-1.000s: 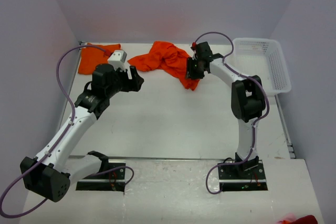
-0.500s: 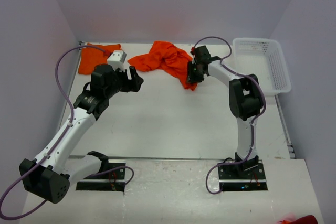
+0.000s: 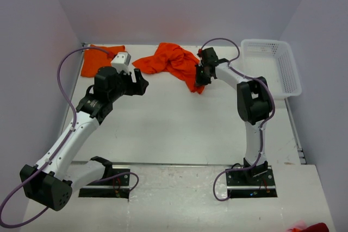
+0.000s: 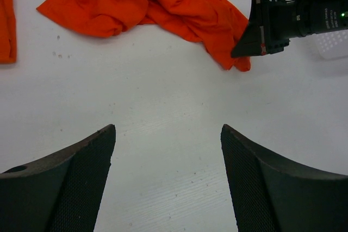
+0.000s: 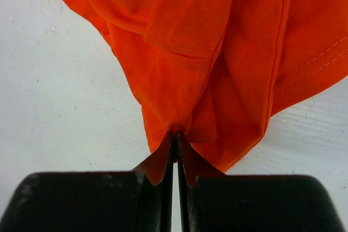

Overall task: Fold and stack the t-shirts
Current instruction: Flatten out the tshirt

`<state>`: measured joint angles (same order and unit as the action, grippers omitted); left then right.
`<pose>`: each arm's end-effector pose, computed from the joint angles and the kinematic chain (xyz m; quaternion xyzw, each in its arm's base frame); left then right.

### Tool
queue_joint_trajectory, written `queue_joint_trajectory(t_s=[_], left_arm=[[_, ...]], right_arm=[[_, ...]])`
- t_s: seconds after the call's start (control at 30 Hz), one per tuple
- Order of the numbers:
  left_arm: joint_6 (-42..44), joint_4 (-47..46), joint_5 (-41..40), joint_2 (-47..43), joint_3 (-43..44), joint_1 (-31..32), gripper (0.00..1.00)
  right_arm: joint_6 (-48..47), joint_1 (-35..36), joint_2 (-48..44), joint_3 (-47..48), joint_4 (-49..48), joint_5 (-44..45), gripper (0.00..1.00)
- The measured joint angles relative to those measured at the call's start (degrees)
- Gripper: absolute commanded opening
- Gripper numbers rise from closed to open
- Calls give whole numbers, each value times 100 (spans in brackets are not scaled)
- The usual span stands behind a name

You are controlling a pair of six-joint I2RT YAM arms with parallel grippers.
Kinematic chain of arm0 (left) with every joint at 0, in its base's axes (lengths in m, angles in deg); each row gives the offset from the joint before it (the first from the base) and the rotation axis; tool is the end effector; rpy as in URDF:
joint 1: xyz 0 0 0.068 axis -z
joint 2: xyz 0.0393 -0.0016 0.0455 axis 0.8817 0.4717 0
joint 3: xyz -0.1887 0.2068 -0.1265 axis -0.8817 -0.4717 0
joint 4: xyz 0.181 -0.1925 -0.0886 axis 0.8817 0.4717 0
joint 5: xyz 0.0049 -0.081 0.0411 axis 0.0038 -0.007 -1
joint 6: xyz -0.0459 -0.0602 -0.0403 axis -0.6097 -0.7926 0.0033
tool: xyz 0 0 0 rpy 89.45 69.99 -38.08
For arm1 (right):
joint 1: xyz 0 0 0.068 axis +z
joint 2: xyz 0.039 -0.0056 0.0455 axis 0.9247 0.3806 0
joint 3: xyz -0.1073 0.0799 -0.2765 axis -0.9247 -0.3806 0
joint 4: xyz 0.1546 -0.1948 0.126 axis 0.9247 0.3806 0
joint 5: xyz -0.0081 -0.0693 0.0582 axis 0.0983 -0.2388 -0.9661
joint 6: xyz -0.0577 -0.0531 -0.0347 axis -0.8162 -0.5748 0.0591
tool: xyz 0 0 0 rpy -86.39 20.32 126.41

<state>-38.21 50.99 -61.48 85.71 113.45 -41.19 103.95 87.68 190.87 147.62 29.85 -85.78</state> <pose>0.2584 -0.1034 0.3570 0.0353 0.8318 -0.2148 0.5106 0.4878 0.1907 0.1652 -0.0243 0.9585 0.1640 0.2317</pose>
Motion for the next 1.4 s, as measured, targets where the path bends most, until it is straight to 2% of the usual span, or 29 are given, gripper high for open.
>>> queue_joint_trajectory(t_s=[0.27, 0.5, 0.63, 0.8, 0.93, 1.1, 1.23, 1.4], left_arm=[[20, -72, -173, -7, -201, 0, 79], [-31, -17, -317, 780, -339, 0, 77], [-177, 133, -326, 999, -352, 0, 77], [-199, 125, -323, 673, -350, 0, 76], [-199, 127, -181, 483, -350, 0, 72], [-162, 120, 382, 452, -352, 61, 67], [-129, 13, 960, 380, -437, 343, 64], [-133, -94, 1355, 120, -535, 573, 60]], right_arm=[[-269, 90, -332, 511, 376, 376, 0], [-654, 256, -1421, 2577, 1045, 509, 0], [-925, 472, -2345, 3198, 1329, 496, 0], [-1191, 898, -3348, 3399, 1641, 267, 0], [-1333, 1032, -3827, 3519, 1840, -63, 0], [-1379, 1080, -4216, 3458, 1996, -304, 0], [-1377, 1161, -4428, 3213, 2039, -568, 0], [-1375, 1526, -4435, 3005, 2081, -778, 0]])
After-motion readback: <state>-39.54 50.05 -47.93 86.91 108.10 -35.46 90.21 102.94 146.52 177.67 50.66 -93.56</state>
